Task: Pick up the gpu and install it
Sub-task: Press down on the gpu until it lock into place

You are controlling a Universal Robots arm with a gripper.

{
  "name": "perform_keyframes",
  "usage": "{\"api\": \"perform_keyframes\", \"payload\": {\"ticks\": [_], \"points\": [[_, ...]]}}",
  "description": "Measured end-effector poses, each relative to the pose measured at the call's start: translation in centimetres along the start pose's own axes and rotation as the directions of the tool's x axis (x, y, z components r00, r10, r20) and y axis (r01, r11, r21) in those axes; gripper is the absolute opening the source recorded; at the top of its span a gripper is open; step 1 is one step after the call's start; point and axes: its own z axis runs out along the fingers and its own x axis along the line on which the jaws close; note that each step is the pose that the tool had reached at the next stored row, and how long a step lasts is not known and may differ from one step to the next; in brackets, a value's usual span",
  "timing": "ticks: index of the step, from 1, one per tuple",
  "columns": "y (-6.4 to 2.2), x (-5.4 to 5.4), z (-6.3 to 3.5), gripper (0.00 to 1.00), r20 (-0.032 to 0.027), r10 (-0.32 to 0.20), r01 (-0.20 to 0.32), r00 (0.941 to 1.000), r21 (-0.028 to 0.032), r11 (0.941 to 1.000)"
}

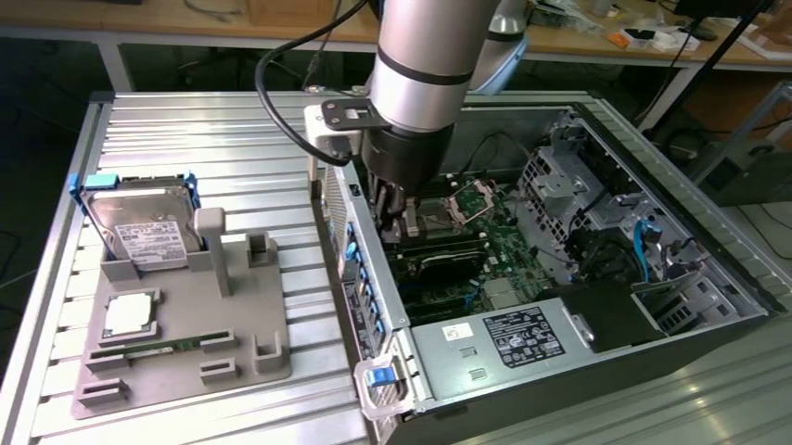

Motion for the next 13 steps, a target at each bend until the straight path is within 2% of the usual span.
{"api": "perform_keyframes", "payload": {"ticks": [2, 3, 8, 13], "points": [[0.14, 0.0, 0.0, 0.11, -0.0002, 0.0, 0.0, 1.0, -0.0106, 0.9999], [0.15, 0.0, -0.01, 0.11, -0.0003, 0.0, 0.0, 1.0, -0.0126, 0.9999], [0.14, 0.0, -0.02, 0.11, -0.0003, -0.001, 0.001, 1.0, -0.0127, 0.9999], [0.13, 0.02, -0.49, 0.11, -0.0005, -0.002, 0.002, 1.0, -0.0129, 0.9999]]}}
